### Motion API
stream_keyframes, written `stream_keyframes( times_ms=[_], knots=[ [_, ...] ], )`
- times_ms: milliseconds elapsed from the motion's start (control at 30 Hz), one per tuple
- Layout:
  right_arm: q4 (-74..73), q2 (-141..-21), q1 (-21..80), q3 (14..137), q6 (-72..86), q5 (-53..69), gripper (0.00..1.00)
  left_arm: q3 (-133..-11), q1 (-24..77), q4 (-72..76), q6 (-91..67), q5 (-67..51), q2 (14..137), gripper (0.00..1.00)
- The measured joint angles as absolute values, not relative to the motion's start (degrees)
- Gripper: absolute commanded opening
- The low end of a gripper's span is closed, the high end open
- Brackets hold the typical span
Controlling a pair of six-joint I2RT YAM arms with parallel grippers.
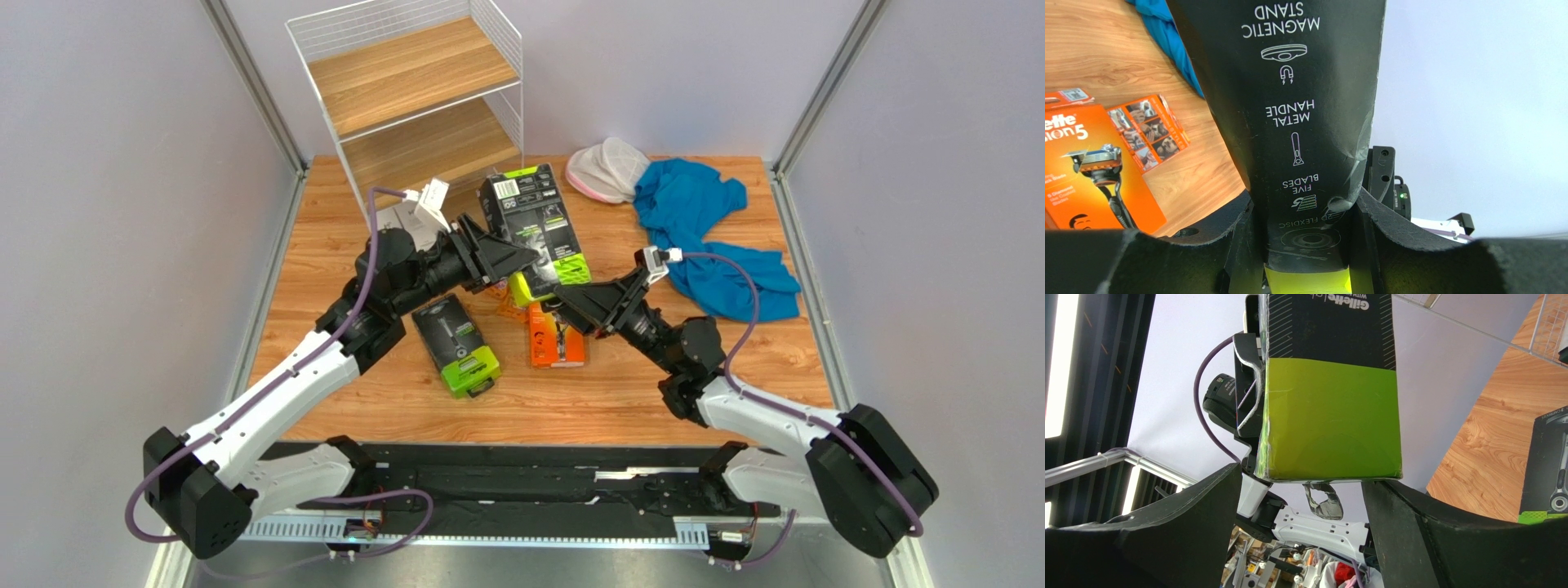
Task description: Place and organize the shaving razors onto the shelf
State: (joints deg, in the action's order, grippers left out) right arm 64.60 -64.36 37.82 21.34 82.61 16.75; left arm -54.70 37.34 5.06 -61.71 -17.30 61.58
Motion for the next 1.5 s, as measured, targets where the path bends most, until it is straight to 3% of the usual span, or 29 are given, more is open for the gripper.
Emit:
stream_keyframes(
  times_ms=[333,600,1000,1167,1500],
  knots=[
    [67.53,-69.47,37.87,22.20,84.73,16.60,0.70,-51.35,39.40,5.39,-61.21,-10.33,58.63,0.00],
    [71.77,-72.05,36.88,23.64,86.19,13.21,0.77,-48.82,44.86,5.28,-61.63,-10.55,57.04,0.00],
    [73.14,-74.00,36.95,23.66,87.72,11.81,0.78,-47.27,46.02,1.63,-60.55,-7.11,53.12,0.00],
    [72.53,-72.49,36.99,23.20,87.57,12.14,0.83,-47.72,47.05,-1.32,-58.61,-5.26,51.55,0.00],
    [66.85,-67.09,36.64,23.22,86.11,12.93,0.84,-53.95,47.40,-4.93,-55.05,-4.19,54.68,0.00]
  ],
)
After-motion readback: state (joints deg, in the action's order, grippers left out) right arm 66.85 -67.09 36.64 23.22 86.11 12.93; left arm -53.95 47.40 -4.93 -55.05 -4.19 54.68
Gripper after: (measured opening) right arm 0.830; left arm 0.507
